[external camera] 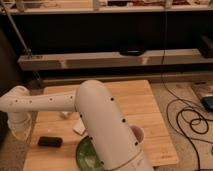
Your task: Push the eraser across the table
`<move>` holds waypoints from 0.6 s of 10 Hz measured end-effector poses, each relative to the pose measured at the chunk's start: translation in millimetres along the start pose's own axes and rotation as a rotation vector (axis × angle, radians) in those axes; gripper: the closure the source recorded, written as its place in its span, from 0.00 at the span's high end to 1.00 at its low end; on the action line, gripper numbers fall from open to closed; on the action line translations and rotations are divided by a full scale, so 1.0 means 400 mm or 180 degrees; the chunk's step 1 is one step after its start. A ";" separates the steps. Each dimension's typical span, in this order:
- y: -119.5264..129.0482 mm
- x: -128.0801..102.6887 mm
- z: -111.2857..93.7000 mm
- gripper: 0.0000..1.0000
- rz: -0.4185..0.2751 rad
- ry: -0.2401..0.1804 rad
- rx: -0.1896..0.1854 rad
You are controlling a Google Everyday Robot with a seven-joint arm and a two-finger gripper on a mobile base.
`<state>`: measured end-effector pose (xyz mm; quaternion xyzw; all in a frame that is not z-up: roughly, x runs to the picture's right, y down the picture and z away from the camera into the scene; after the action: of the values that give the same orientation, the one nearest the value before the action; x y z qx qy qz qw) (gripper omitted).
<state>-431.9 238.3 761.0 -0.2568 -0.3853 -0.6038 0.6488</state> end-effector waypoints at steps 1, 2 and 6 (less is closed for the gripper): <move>0.019 -0.004 0.012 0.00 0.0000 -0.0020 -0.0046; 0.034 -0.016 0.031 0.00 0.0004 -0.0048 -0.0057; 0.098 -0.033 0.062 0.00 0.0087 -0.0040 -0.0065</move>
<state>-398.0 271.0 769.7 -0.2725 -0.3796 -0.5972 0.6519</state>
